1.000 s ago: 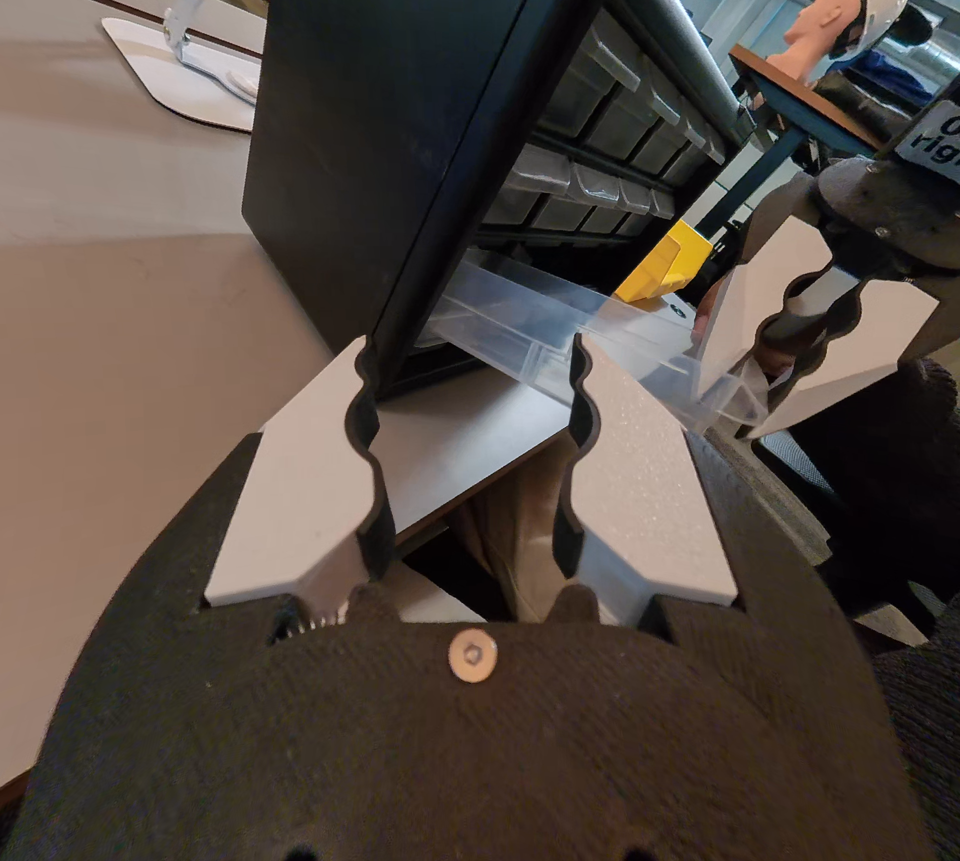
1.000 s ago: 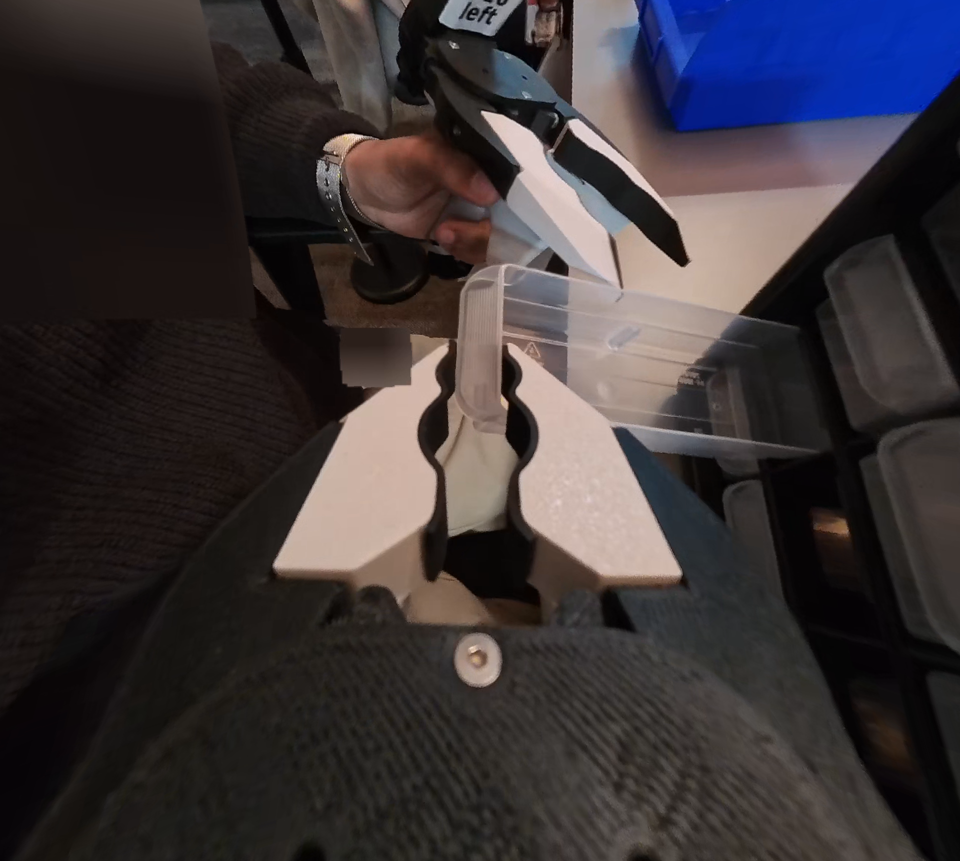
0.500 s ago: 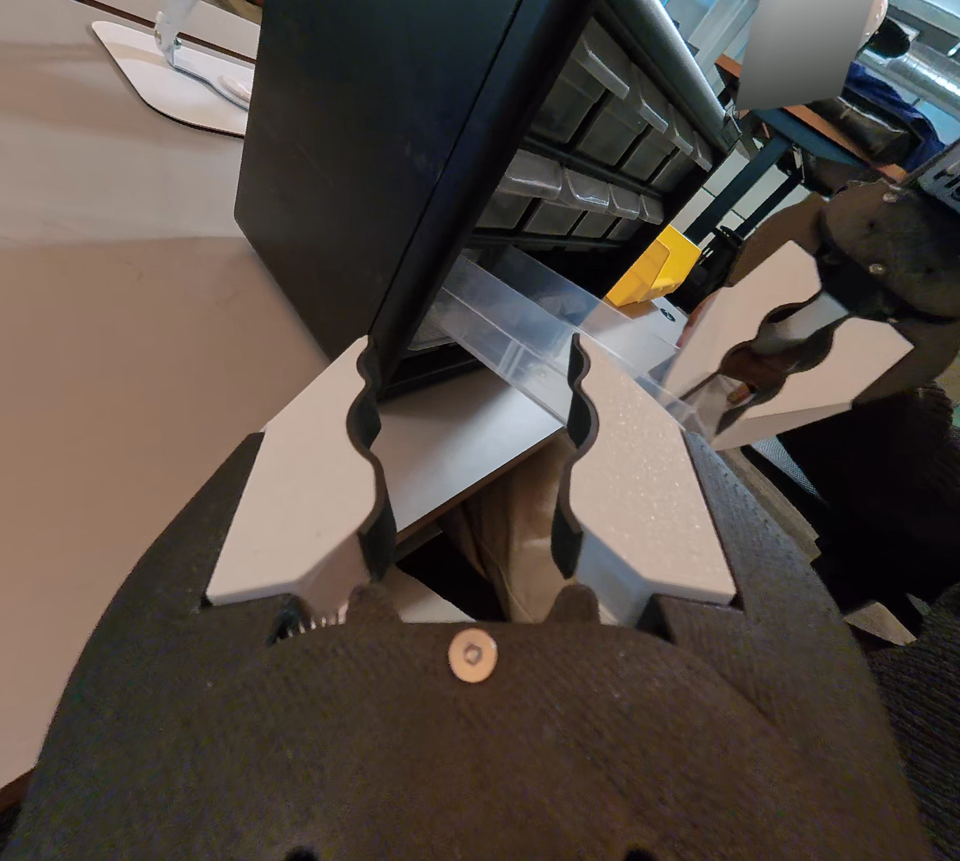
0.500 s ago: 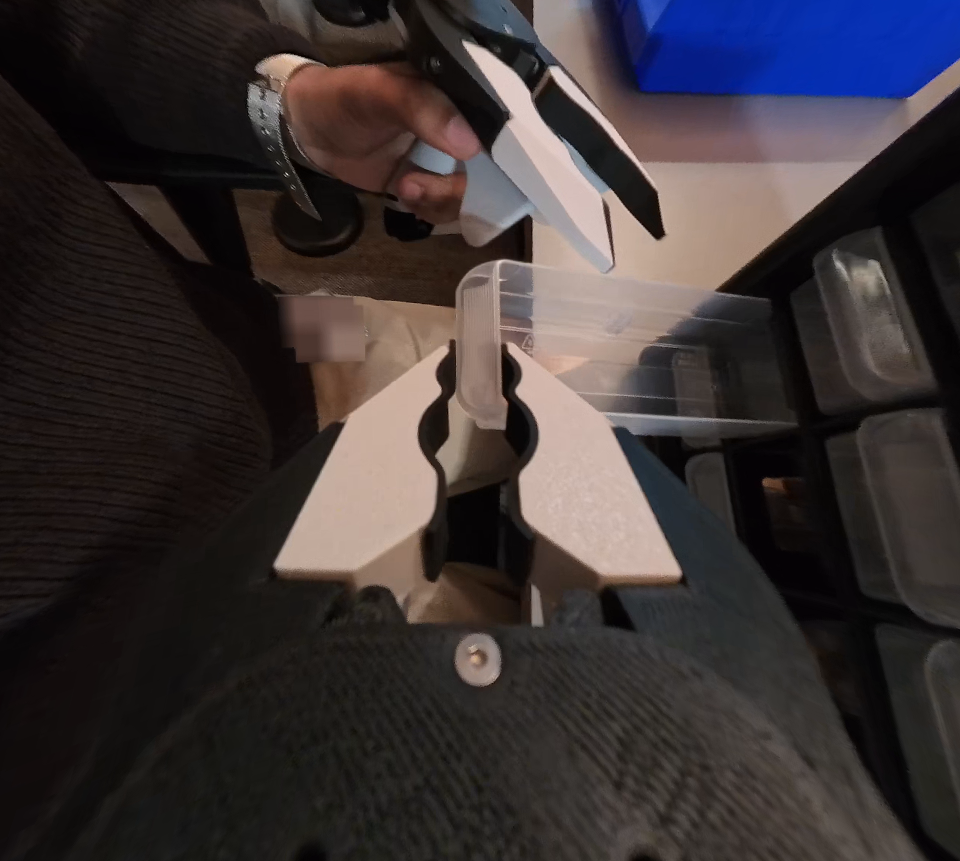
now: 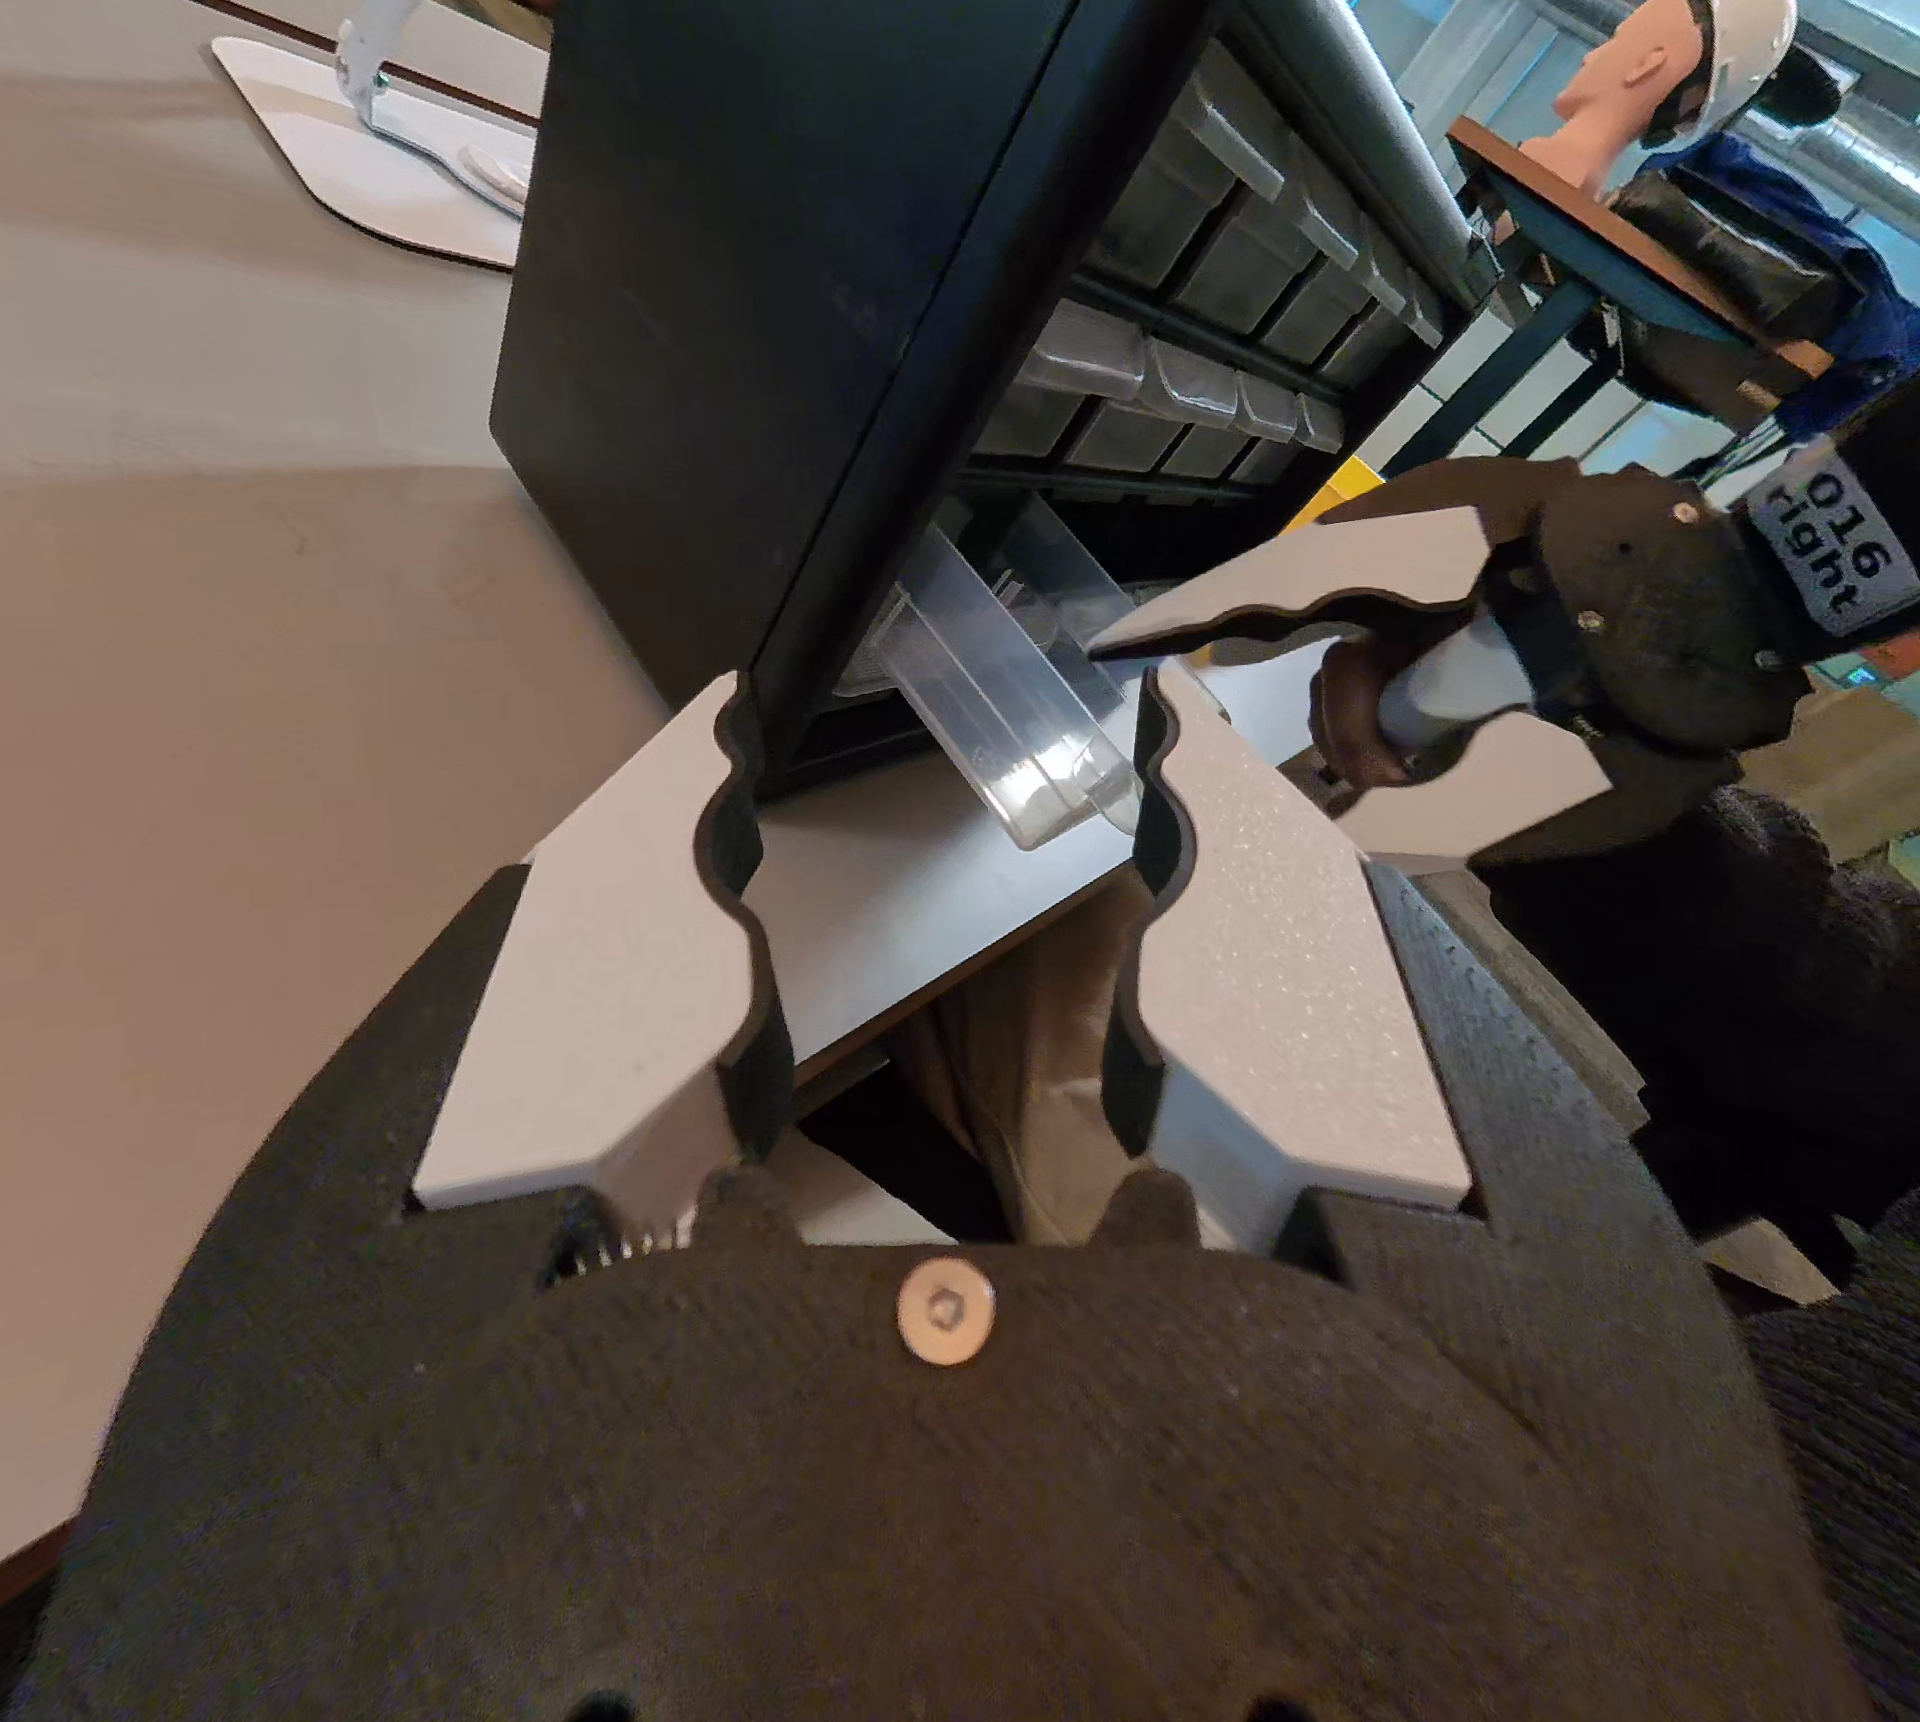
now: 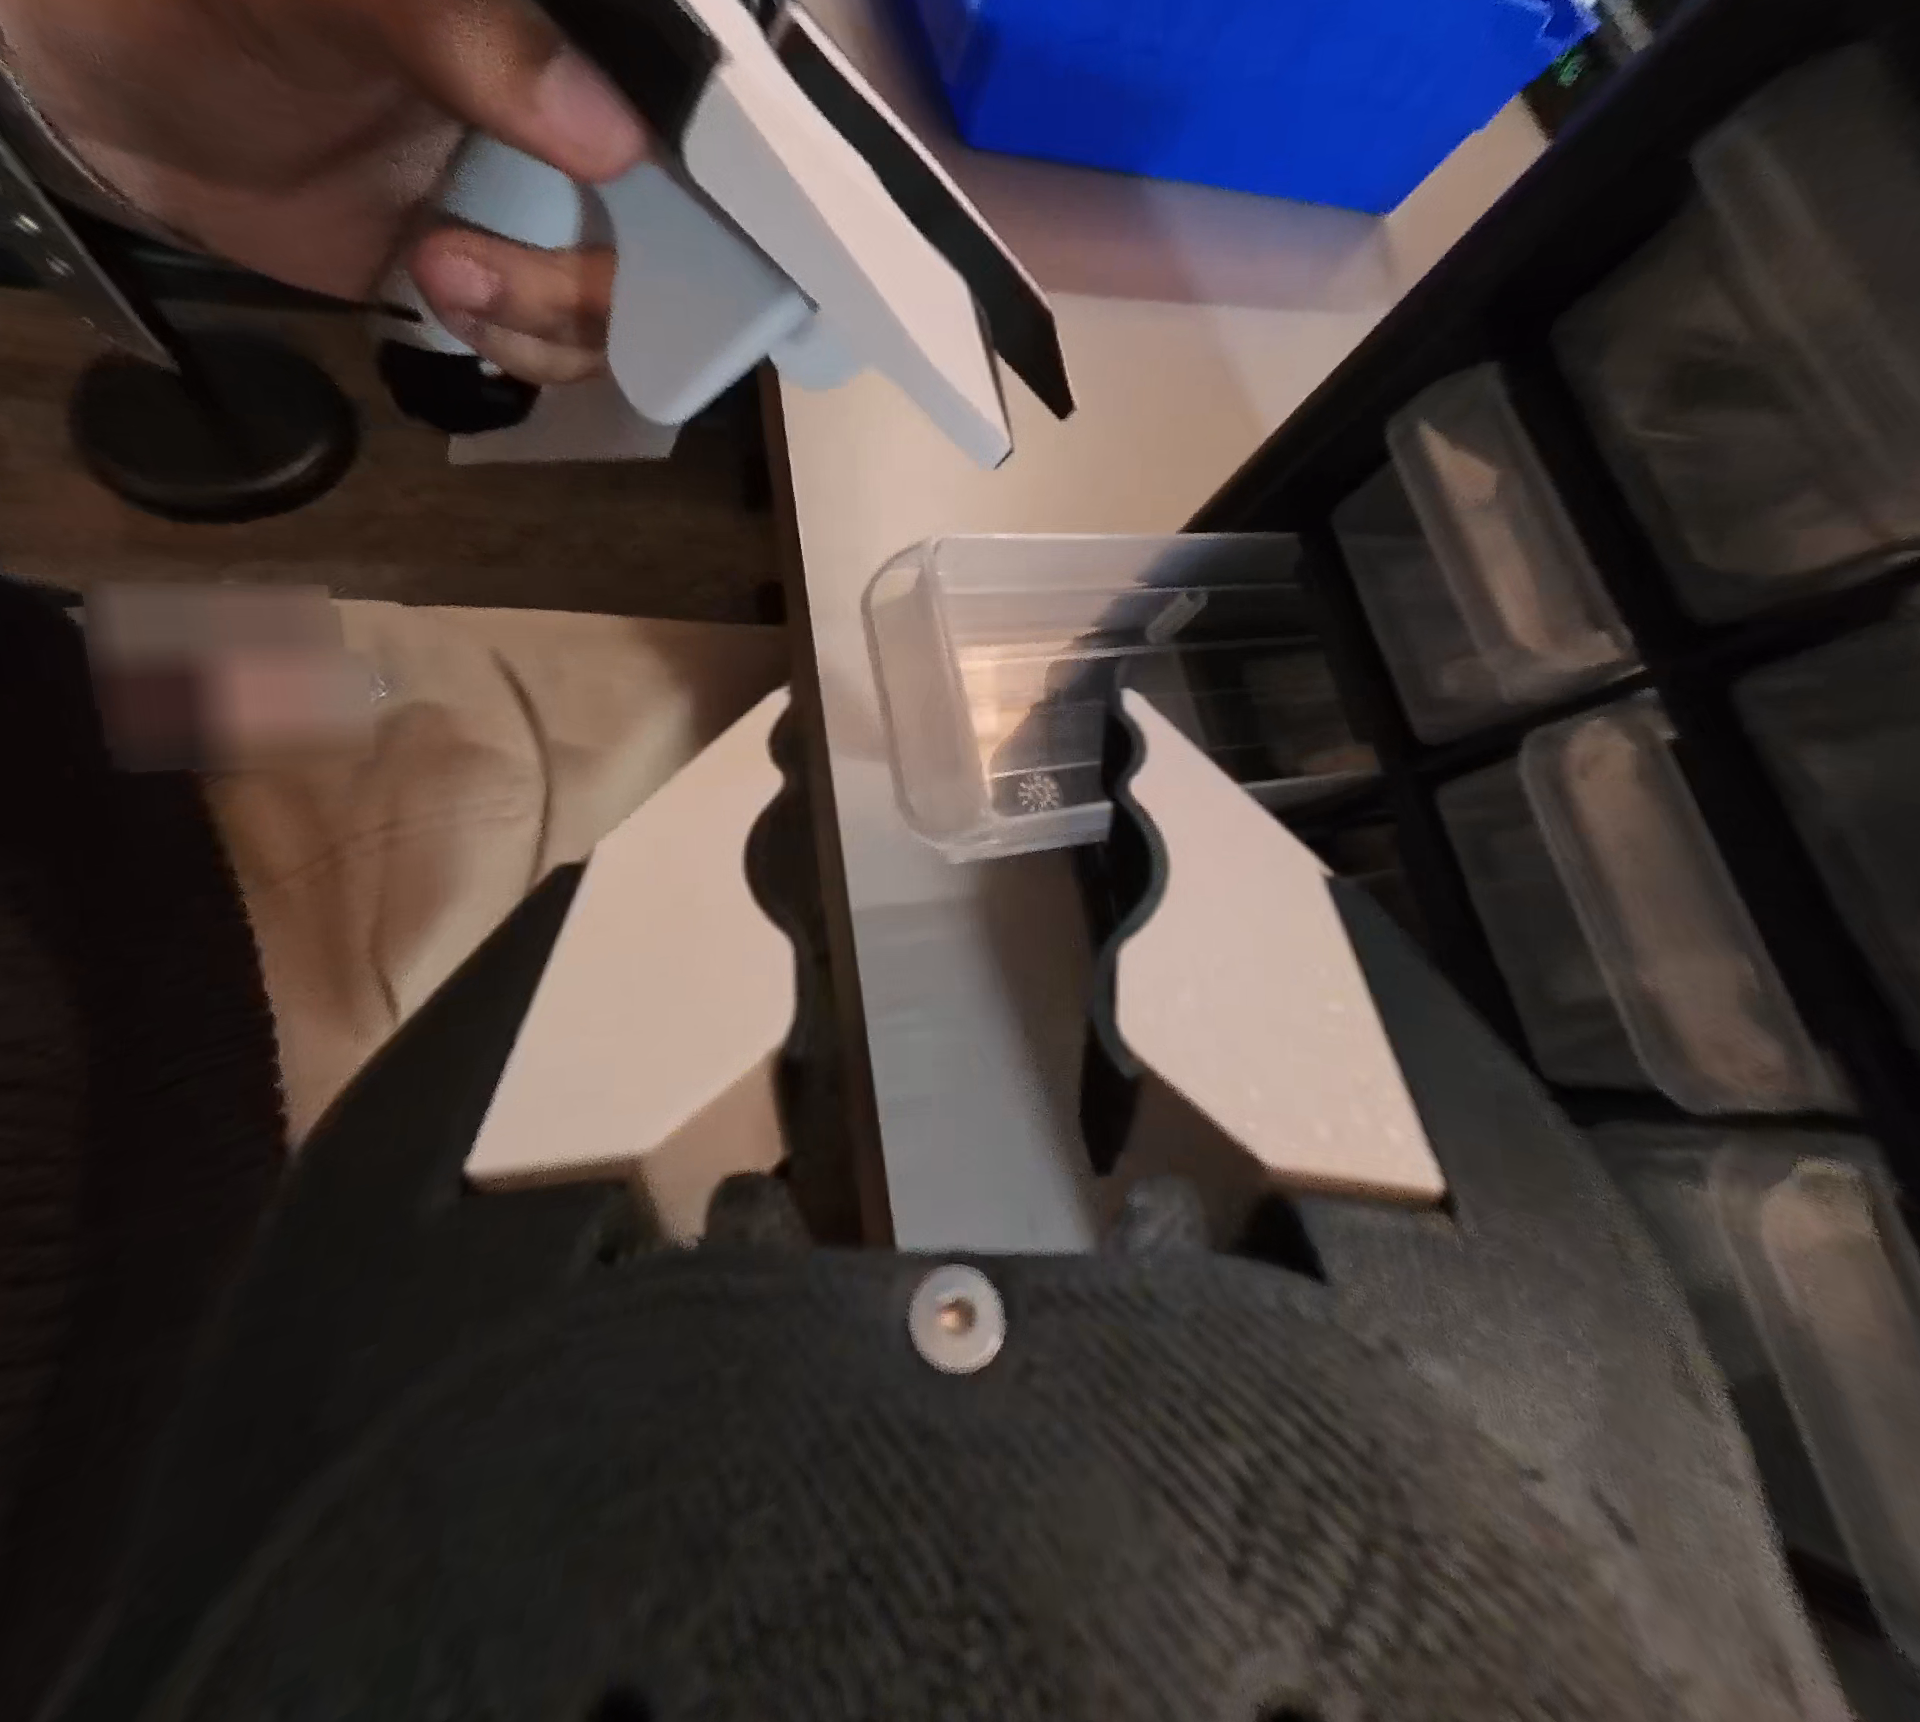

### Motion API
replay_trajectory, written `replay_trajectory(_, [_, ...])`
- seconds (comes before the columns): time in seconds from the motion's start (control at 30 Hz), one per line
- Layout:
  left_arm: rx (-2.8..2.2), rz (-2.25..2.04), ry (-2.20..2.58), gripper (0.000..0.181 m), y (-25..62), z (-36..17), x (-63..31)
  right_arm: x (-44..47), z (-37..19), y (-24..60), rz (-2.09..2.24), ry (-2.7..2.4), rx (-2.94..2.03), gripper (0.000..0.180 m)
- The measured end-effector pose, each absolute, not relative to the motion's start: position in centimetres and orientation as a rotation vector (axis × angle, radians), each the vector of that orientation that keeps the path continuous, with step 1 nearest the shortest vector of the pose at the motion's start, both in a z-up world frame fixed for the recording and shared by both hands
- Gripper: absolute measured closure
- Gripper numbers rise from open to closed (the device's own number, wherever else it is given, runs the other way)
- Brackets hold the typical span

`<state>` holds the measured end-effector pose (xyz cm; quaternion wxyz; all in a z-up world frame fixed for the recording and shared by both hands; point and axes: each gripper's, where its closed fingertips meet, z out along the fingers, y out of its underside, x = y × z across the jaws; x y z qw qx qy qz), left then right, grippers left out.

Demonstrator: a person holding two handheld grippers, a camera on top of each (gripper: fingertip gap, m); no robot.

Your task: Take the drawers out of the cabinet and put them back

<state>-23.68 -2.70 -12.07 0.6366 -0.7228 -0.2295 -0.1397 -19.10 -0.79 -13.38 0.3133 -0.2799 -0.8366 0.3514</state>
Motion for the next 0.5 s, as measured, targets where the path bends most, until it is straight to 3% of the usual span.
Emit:
replay_trajectory(0.07, [-1.647, -0.319, -0.528, 0.109, -2.7, -12.0, -23.8, -18.6, -12.2, -1.1, 0.997, -2.137, -0.714, 0.13])
replay_trajectory(0.13, [-1.644, -0.319, -0.531, 0.109, -2.8, -12.0, -23.9, -17.6, -10.1, -1.5, 1.113, -1.992, -0.655, 0.168])
replay_trajectory(0.17, [-1.642, -0.32, -0.533, 0.109, -2.8, -12.0, -23.9, -16.7, -9.2, -2.1, 1.187, -1.933, -0.606, 0.176])
replay_trajectory(0.5, [-1.638, -0.314, -0.533, 0.11, -2.9, -11.9, -23.9, -18.8, -14.5, -1.0, 1.042, -1.948, -0.789, 0.18])
